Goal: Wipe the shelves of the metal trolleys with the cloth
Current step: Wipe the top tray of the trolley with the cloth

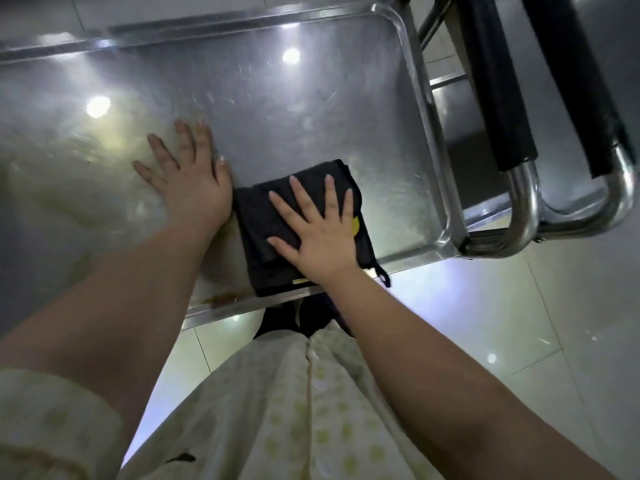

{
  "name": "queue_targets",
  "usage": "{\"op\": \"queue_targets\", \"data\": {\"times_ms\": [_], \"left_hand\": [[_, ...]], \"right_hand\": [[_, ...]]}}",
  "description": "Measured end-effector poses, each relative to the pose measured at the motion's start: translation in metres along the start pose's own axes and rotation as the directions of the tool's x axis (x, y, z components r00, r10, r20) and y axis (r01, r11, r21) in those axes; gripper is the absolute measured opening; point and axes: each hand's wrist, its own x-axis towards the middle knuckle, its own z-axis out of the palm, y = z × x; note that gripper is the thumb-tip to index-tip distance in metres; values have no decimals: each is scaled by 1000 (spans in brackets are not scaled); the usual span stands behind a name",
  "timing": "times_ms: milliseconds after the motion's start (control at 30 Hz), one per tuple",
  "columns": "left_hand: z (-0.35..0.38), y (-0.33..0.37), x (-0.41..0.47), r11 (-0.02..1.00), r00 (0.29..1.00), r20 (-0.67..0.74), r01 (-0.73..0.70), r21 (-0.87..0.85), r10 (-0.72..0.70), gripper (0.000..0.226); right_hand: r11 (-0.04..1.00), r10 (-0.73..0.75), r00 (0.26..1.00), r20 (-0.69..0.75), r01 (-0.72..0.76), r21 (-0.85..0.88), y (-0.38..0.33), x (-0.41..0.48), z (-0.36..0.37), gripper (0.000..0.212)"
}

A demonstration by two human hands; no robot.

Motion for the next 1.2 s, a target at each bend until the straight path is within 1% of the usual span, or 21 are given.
{"op": "queue_targets", "data": {"times_ms": [33, 100, 167, 233, 333, 400, 500, 567, 633, 700, 733, 800, 867, 900, 967, 1033, 1100, 1167, 1200], "left_hand": [[0, 1, 0, 1000, 1000, 4, 0, -2, 0, 60], [-2, 3, 0, 1000, 1000, 15, 5, -4, -5, 60], [-3, 5, -1, 1000, 1000, 16, 11, -18, -10, 61], [-5, 7, -2, 1000, 1000, 25, 10, -28, -10, 61], [-8, 3, -2, 999, 998, 60, -2, -49, 5, 60], [-13, -8, -5, 995, 995, 88, -42, -87, 50, 58], [-16, -47, -27, 994, 993, 60, -97, -55, 101, 55], [-12, -84, -47, 995, 995, 50, -84, -47, 86, 56], [-7, -113, -64, 998, 995, 87, -48, -45, 51, 58], [-1, -124, -70, 999, 993, 109, -34, -41, 39, 56], [0, -124, -70, 999, 994, 102, -31, -33, 34, 55], [2, -122, -69, 1000, 996, 85, -17, -12, 18, 55], [3, -121, -68, 1000, 997, 79, -1, 14, 0, 54], [3, -121, -68, 1000, 997, 76, 8, 27, -10, 53], [3, -121, -68, 999, 998, 66, 15, 31, -17, 53], [3, -122, -68, 1000, 999, 48, 11, 20, -12, 53], [4, -123, -66, 1000, 999, 35, 7, 5, -8, 52], [5, -124, -66, 1000, 1000, 28, 2, -8, -2, 52], [5, -123, -66, 1000, 1000, 26, 1, -14, -1, 53]], "right_hand": [[1000, 15, 1000, -19, -15, 3, 21, -3, -1, 70], [990, 140, 990, -30, -140, 1, 77, -13, -4, 69], [964, 266, 964, 12, -266, -11, 134, -26, -13, 70], [949, 316, 945, 82, -314, -31, 169, -37, -22, 71], [948, 314, 944, 102, -305, -96, 173, -39, -23, 71], [943, 322, 940, 115, -308, -124, 170, -38, -21, 70], [941, 325, 935, 139, -305, -148, 170, -38, -24, 70], [942, 319, 936, 150, -297, -156, 170, -39, -26, 72], [943, 317, 936, 154, -293, -157, 164, -38, -25, 73], [944, 323, 934, 150, -308, -115, 147, -36, -22, 73], [949, 312, 940, 142, -301, -91, 131, -33, -21, 72], [968, 250, 959, 134, -243, -66, 84, -29, -12, 70], [989, 148, 983, 106, -145, -34, 24, -24, -2, 69], [996, 88, 994, 69, -88, -11, -7, -20, 3, 69], [1000, -22, 1000, 20, 22, 12, -65, -11, 11, 68], [995, -96, 995, 17, 96, 21, -99, 2, 13, 68], [986, -164, 986, 23, 163, 25, -96, 12, 14, 68], [980, -200, 980, 10, 200, 15, -60, 13, 13, 68], [984, -177, 984, -3, 177, 4, -34, 10, 11, 67]]}}
